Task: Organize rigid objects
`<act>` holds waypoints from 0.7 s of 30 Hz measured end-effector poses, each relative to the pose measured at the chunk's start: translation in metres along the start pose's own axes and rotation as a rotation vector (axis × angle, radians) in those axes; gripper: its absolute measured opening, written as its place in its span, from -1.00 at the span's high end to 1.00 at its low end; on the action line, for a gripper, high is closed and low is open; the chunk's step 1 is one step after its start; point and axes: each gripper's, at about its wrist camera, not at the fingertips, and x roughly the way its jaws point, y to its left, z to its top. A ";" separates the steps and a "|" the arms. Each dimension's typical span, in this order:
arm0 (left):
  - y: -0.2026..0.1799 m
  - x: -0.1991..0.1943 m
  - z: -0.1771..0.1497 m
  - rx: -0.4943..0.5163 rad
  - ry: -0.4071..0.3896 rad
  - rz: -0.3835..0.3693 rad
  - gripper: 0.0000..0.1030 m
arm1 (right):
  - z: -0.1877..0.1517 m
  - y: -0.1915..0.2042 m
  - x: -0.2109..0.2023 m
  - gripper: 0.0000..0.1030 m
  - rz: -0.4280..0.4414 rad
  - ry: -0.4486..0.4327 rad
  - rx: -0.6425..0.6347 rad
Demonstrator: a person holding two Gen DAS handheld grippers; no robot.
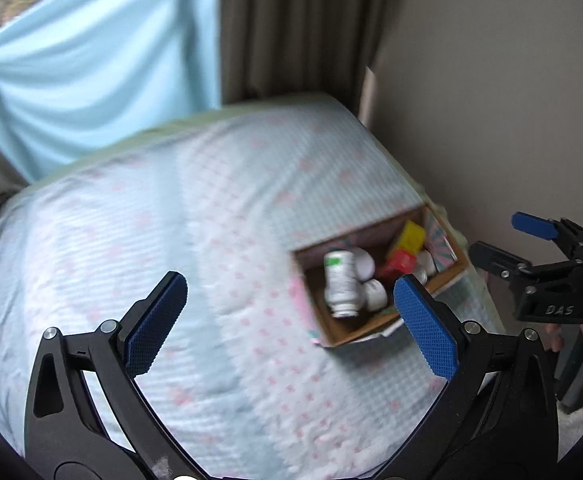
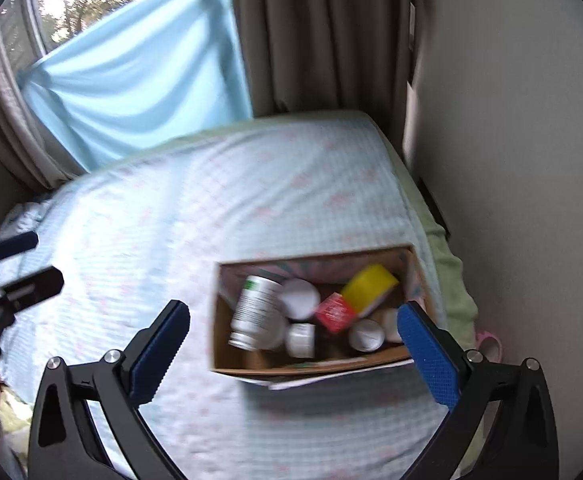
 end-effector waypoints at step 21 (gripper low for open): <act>0.099 -0.196 -0.046 -0.211 -0.372 0.224 -1.00 | 0.022 0.149 -0.138 -1.00 0.028 -0.339 -0.131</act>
